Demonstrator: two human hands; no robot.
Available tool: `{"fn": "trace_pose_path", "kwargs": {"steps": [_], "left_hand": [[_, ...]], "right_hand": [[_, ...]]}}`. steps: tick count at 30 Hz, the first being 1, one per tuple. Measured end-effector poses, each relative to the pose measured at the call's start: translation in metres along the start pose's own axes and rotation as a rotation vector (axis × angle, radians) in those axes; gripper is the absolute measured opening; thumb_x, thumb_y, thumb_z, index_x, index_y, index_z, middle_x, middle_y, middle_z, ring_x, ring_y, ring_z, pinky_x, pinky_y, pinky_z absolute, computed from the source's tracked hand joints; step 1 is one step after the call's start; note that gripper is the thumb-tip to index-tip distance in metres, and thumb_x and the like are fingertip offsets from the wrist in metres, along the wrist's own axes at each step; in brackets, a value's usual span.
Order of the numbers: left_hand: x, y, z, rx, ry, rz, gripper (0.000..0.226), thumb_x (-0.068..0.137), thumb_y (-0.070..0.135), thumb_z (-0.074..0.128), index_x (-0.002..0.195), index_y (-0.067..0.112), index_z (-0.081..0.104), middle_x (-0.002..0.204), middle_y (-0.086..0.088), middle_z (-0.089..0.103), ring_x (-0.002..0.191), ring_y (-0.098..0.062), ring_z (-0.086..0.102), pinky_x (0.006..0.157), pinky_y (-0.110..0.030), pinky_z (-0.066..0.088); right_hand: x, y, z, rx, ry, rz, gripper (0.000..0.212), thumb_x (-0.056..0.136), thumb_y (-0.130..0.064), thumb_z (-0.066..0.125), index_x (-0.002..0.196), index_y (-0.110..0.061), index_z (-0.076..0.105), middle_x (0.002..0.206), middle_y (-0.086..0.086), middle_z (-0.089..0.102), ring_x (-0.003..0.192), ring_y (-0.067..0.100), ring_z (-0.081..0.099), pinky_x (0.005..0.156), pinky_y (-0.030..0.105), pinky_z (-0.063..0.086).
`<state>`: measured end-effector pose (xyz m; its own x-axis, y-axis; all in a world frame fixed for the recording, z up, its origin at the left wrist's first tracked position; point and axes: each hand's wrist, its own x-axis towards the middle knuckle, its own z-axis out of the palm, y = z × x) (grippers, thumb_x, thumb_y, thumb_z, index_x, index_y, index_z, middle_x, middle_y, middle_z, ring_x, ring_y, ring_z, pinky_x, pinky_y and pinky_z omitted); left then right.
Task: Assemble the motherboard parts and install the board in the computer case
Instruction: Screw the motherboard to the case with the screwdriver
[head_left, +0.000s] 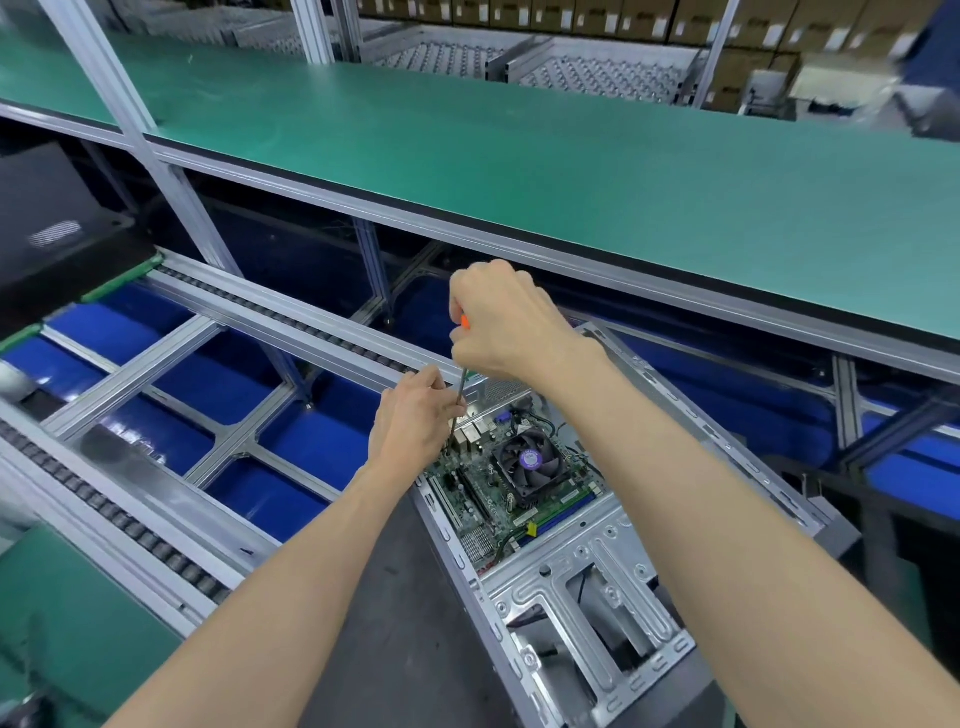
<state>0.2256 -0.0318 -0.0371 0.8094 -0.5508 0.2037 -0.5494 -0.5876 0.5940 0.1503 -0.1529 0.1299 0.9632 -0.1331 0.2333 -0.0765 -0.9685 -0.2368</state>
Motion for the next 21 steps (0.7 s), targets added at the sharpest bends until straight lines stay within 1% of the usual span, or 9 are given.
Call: {"fn": "trace_pose_path", "kwargs": {"steps": [3,6,8,9,11,13,16,18,21], "left_hand": [[0.000,0.000,0.000,0.033,0.040,0.047,0.056,0.086,0.013,0.073,0.058,0.047,0.038,0.081,0.004,0.065,0.078,-0.027,0.060,0.063,-0.052,0.049],[0.000,0.002,-0.002,0.040,0.026,0.050,0.045,0.086,0.012,0.073,0.060,0.040,0.047,0.082,0.003,0.063,0.078,-0.029,0.060,0.064,-0.051,0.049],[-0.001,0.002,-0.003,0.112,0.000,0.052,0.031,0.088,0.015,0.071,0.066,0.031,0.058,0.084,0.007,0.058,0.081,-0.026,0.058,0.066,-0.049,0.049],[-0.001,0.001,-0.003,0.120,-0.011,0.052,0.026,0.089,0.017,0.071,0.068,0.029,0.060,0.084,0.008,0.057,0.082,-0.024,0.057,0.067,-0.048,0.049],[-0.001,0.001,-0.003,0.133,-0.031,0.058,0.017,0.090,0.022,0.071,0.075,0.029,0.066,0.085,0.011,0.054,0.082,-0.023,0.054,0.067,-0.046,0.048],[0.000,0.000,-0.003,0.163,-0.027,0.077,0.011,0.091,0.026,0.070,0.081,0.030,0.070,0.085,0.012,0.051,0.081,-0.023,0.052,0.065,-0.043,0.046],[0.001,0.000,-0.003,0.206,-0.063,0.105,0.011,0.094,0.032,0.066,0.086,0.031,0.074,0.088,0.012,0.050,0.086,-0.023,0.051,0.068,-0.042,0.045],[0.002,0.001,-0.004,0.208,-0.076,0.081,0.013,0.095,0.033,0.064,0.085,0.032,0.072,0.089,0.012,0.051,0.087,-0.023,0.051,0.069,-0.044,0.047],[-0.001,0.002,-0.001,0.132,-0.010,0.052,0.030,0.090,0.019,0.071,0.070,0.036,0.055,0.086,0.010,0.056,0.080,-0.023,0.055,0.066,-0.044,0.045]], "right_hand": [[-0.002,-0.001,0.008,-0.208,0.139,0.053,0.037,0.093,-0.022,0.057,0.070,-0.012,0.031,0.073,0.001,0.032,0.071,0.032,0.039,0.062,0.038,0.030],[-0.003,-0.001,0.003,-0.231,0.115,-0.010,0.026,0.091,-0.029,0.059,0.082,-0.014,0.040,0.084,0.003,0.037,0.071,0.031,0.040,0.062,0.038,0.030],[-0.002,0.003,-0.002,-0.080,-0.004,-0.054,0.015,0.080,-0.022,0.062,0.090,-0.013,0.054,0.095,0.002,0.044,0.076,0.029,0.047,0.061,0.034,0.031],[-0.002,0.005,-0.004,-0.005,-0.040,-0.056,0.019,0.076,-0.016,0.062,0.094,-0.015,0.059,0.098,0.001,0.046,0.078,0.028,0.050,0.060,0.032,0.033],[-0.005,0.006,-0.003,0.037,-0.046,-0.044,0.020,0.074,-0.011,0.061,0.094,-0.016,0.060,0.097,0.000,0.048,0.082,0.029,0.052,0.063,0.033,0.035],[-0.005,0.006,0.002,-0.055,0.019,-0.002,0.012,0.080,-0.017,0.062,0.083,-0.015,0.051,0.088,0.002,0.045,0.078,0.031,0.049,0.064,0.036,0.033],[-0.006,0.006,0.004,-0.202,0.103,0.065,0.031,0.095,-0.032,0.057,0.080,-0.015,0.036,0.079,0.002,0.032,0.073,0.031,0.039,0.064,0.039,0.030],[-0.005,0.007,-0.001,-0.238,0.078,0.040,0.029,0.094,-0.036,0.057,0.085,-0.015,0.041,0.084,0.004,0.038,0.075,0.031,0.041,0.065,0.039,0.031],[-0.001,0.006,-0.008,-0.067,-0.044,-0.056,0.017,0.079,-0.020,0.062,0.094,-0.011,0.060,0.100,0.004,0.051,0.082,0.031,0.052,0.065,0.037,0.037]]}}
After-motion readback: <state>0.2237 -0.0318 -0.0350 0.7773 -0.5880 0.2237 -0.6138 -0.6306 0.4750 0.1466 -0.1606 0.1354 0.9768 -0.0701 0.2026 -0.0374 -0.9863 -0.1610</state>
